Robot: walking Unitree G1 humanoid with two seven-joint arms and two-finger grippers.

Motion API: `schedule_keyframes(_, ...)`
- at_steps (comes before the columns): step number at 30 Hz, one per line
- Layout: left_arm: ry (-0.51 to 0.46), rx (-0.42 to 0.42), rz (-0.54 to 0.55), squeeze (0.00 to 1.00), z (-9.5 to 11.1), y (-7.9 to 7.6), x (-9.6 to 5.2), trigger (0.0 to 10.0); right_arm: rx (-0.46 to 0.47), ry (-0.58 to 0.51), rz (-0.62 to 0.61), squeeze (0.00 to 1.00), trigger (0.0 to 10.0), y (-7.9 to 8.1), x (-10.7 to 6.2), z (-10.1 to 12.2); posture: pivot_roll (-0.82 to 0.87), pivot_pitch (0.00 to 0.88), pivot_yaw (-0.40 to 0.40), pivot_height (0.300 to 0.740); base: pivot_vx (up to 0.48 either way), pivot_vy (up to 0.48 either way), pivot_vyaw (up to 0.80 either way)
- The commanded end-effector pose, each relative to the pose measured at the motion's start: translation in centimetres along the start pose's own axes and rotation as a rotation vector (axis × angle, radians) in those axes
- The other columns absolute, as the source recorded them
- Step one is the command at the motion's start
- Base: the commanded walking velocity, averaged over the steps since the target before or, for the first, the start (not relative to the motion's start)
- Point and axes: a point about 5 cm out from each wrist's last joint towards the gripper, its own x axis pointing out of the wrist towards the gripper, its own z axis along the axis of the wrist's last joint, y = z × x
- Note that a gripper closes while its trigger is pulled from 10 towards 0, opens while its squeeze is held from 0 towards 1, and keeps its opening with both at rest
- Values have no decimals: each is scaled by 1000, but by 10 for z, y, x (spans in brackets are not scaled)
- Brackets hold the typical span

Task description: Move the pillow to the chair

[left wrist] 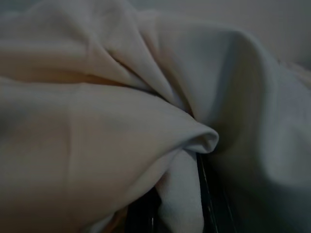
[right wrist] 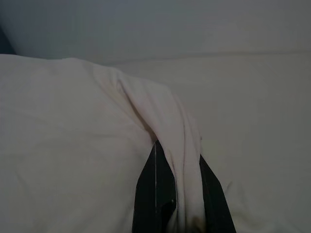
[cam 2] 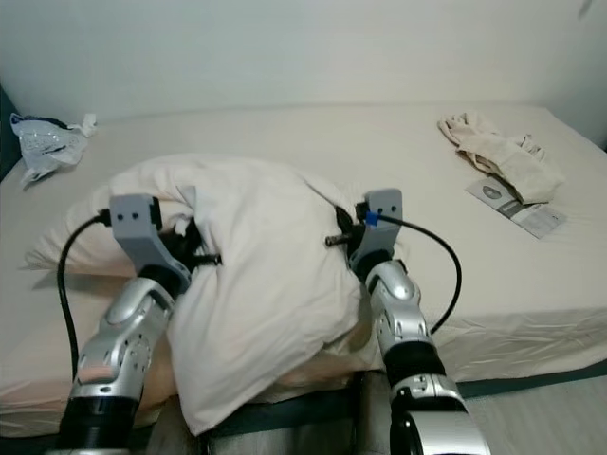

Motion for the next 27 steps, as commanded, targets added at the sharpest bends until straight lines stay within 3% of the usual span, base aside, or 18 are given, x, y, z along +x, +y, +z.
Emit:
schedule_keyframes(1, 51, -1, -64, 0, -9, -16, 1, 10000, -38, -61, 7, 0, 10000, 5, -2, 5, -13, 23, -38, 558, 0, 0, 0)
schedule_keyframes(7, 78, 43, -35, 0, -14, -15, 3, 10000, -43, -62, -12, 0, 10000, 5, -7, 1, -17, 20, -40, 578, 0, 0, 0)
schedule_keyframes(16, 12, 151, 40, 0, -17, -11, -3, 10000, -57, -51, -26, 0, 10000, 2, -14, -5, -20, 30, -33, 628, 0, 0, 0)
schedule_keyframes(27, -12, 181, 31, 0, -21, -10, -6, 10000, -65, -60, -37, 0, 10000, 3, -15, -5, -26, 35, -28, 693, 0, 0, 0)
